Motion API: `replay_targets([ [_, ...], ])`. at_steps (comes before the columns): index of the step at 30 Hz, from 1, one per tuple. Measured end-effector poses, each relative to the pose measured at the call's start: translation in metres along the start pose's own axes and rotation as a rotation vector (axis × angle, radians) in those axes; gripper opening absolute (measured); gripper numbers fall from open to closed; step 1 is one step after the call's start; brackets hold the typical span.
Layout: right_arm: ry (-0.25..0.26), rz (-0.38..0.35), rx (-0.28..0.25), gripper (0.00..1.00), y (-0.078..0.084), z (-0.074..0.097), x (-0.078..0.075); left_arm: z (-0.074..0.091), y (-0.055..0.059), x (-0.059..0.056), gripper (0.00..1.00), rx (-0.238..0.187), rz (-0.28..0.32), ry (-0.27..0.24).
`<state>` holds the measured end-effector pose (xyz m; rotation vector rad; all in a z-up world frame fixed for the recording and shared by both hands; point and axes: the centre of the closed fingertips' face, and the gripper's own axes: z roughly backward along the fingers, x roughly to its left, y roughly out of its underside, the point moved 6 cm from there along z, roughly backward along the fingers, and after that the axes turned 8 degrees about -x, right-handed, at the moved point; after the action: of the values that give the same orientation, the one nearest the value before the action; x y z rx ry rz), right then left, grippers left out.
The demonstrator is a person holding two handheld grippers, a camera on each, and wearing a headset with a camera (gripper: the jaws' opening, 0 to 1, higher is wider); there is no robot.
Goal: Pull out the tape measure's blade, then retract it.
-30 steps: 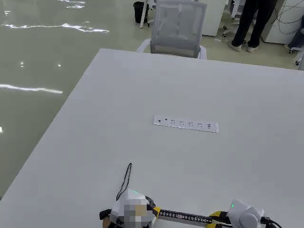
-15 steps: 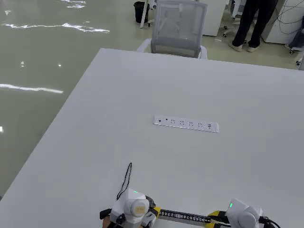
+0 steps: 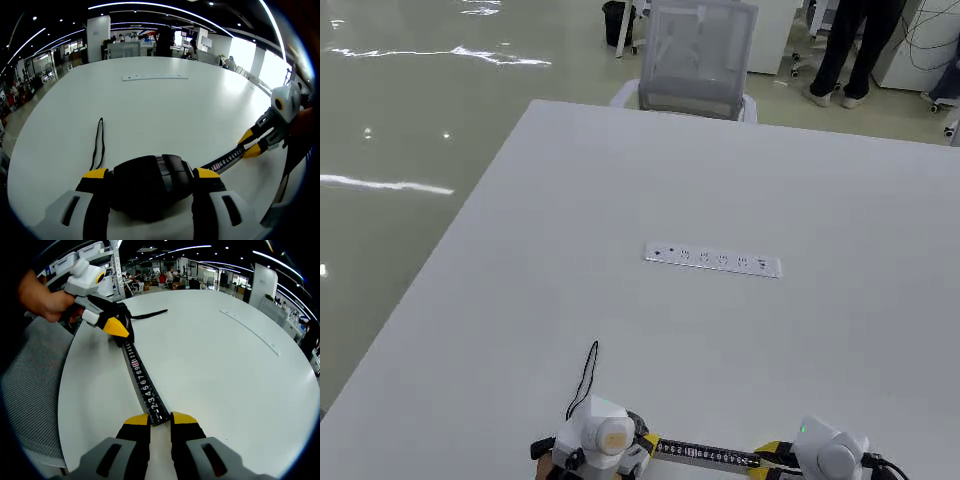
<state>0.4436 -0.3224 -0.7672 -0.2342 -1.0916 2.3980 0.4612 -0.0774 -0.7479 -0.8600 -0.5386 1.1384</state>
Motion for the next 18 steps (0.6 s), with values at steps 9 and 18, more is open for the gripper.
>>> replay_targets([
  [9, -0.005, 0.006, 0.003, 0.14, -0.0038, -0.0016, 0.0022, -0.0003, 0.0005, 0.0000, 0.64, -0.001, 0.001, 0.000],
  [18, -0.011, 0.007, 0.000, 0.14, -0.0039, -0.0057, 0.0029, -0.0002, 0.0006, 0.0002, 0.64, -0.001, 0.002, 0.000],
])
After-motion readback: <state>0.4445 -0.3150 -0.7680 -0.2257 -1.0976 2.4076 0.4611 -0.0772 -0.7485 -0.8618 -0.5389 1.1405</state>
